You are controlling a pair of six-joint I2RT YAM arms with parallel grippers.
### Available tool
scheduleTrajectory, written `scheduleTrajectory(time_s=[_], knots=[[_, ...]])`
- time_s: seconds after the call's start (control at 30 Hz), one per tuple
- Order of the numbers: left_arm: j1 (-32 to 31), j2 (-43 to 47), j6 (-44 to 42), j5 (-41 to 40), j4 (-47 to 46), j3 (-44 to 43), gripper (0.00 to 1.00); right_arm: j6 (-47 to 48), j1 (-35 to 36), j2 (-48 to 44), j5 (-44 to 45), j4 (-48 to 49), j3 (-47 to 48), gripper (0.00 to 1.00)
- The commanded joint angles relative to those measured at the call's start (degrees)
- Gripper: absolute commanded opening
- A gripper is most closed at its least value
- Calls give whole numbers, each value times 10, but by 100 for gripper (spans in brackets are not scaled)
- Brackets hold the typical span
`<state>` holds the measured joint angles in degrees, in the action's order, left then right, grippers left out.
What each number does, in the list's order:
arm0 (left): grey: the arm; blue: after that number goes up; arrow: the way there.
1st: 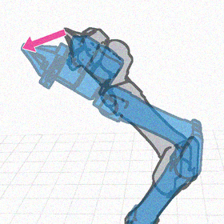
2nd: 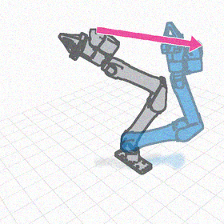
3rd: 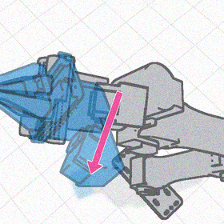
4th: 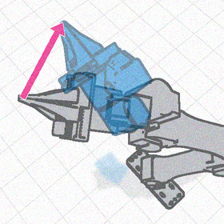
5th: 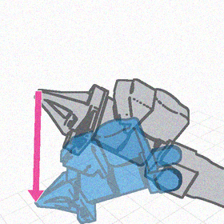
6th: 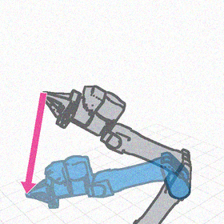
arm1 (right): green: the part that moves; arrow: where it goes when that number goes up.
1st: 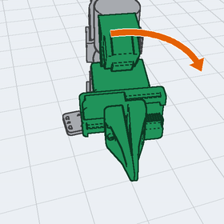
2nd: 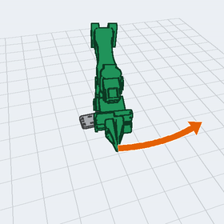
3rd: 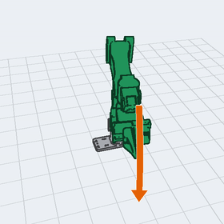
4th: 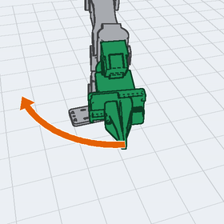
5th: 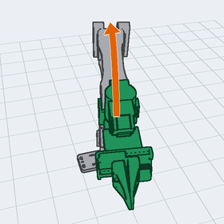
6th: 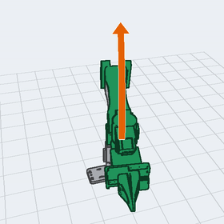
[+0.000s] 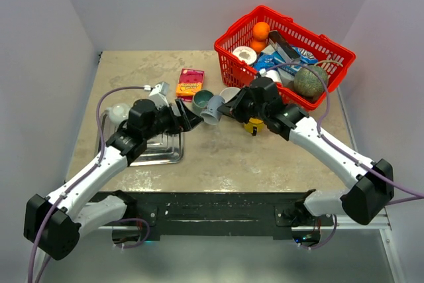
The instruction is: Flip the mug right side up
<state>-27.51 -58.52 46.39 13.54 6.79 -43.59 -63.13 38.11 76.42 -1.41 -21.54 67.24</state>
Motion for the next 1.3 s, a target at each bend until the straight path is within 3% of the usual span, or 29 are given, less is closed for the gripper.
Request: scheduleTrajectory(time_s=[0.0,0.2,0.3,0.33,0.4,0.6,0.7,0.8,1.0,1.03,1.13,1.17,1.2,1.23,1.27], knots=[[-27,10,-90,18,-133,16,89,-135,-13,-24,-110,77,-11,0],[-69,-14,-123,-33,-179,14,84,-208,-20,-31,-161,135,-33,0],[-86,-23,-141,-70,-178,13,76,-229,-21,-29,-182,151,-38,0],[-91,-26,-146,-83,-175,12,68,-232,-21,-30,-186,153,-38,0],[-95,-24,-155,-96,-171,11,65,-237,-22,-32,-187,156,-42,0],[-97,-8,-180,-112,-158,19,72,-247,-31,-40,-198,167,-45,0],[-96,-12,-180,-124,-164,24,69,-245,-33,-37,-206,166,-37,0],[-96,-21,-179,-134,-166,23,55,-241,-34,-37,-210,160,-33,0],[-96,-28,-182,-164,-156,8,14,-194,-34,-40,-197,121,-32,0],[-97,-32,-184,-163,-149,3,3,-185,-35,-41,-186,113,-31,0],[-96,-44,-186,-167,-121,-18,0,-151,-34,-43,-169,92,-33,0],[-96,-47,-186,-166,-115,-24,0,-131,-35,-43,-161,89,-35,6],[-96,-48,-188,-167,-105,-30,0,-118,-34,-43,-156,82,-34,19],[-96,-53,-189,-171,-82,-46,0,-104,-35,-42,-149,70,-33,34],[-97,-55,-191,-172,-70,-55,0,-64,-34,-43,-137,62,-31,60]])
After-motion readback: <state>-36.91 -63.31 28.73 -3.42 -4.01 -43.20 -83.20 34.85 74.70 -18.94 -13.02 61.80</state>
